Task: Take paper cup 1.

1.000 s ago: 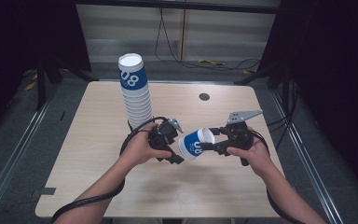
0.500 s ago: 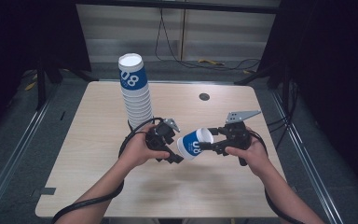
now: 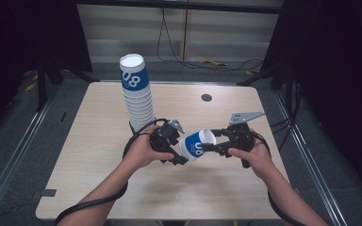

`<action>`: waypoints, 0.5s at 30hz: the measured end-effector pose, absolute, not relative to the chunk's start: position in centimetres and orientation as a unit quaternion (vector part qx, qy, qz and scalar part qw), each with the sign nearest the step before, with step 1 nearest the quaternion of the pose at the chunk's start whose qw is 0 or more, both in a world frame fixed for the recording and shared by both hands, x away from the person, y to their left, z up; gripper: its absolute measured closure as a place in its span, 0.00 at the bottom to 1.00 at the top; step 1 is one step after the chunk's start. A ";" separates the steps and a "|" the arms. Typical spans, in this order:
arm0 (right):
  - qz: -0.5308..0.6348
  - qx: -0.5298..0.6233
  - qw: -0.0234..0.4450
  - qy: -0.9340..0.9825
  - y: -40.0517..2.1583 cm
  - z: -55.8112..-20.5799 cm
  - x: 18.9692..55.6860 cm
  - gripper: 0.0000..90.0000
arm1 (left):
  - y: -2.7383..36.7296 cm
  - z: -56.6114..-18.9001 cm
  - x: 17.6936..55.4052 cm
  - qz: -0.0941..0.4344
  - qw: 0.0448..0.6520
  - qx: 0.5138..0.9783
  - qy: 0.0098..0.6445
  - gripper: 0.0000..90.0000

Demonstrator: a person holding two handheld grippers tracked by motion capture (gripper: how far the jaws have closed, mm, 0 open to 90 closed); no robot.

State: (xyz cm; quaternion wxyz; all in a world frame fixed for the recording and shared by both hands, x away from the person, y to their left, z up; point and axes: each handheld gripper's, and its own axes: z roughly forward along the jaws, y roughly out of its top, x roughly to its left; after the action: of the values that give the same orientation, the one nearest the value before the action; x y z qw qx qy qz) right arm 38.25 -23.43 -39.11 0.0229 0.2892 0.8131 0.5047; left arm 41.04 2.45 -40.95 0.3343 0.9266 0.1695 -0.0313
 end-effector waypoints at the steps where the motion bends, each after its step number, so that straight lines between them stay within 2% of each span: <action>1: 0.507 0.288 0.019 0.812 -23.4 -39.1 38.3 0.32 | 2.4 -41.0 41.0 -0.030 0.335 0.926 0.173 0.17; 15: 0.509 0.287 0.007 0.812 -23.1 -39.3 38.1 0.32 | 2.0 -41.0 40.9 -0.022 0.346 0.926 0.149 0.14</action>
State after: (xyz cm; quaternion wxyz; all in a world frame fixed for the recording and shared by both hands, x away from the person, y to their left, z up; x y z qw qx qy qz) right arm 38.13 -23.10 -39.31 0.0071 0.2867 0.8115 0.5091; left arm 40.85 1.99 -40.99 0.3456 0.9263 0.1486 -0.0218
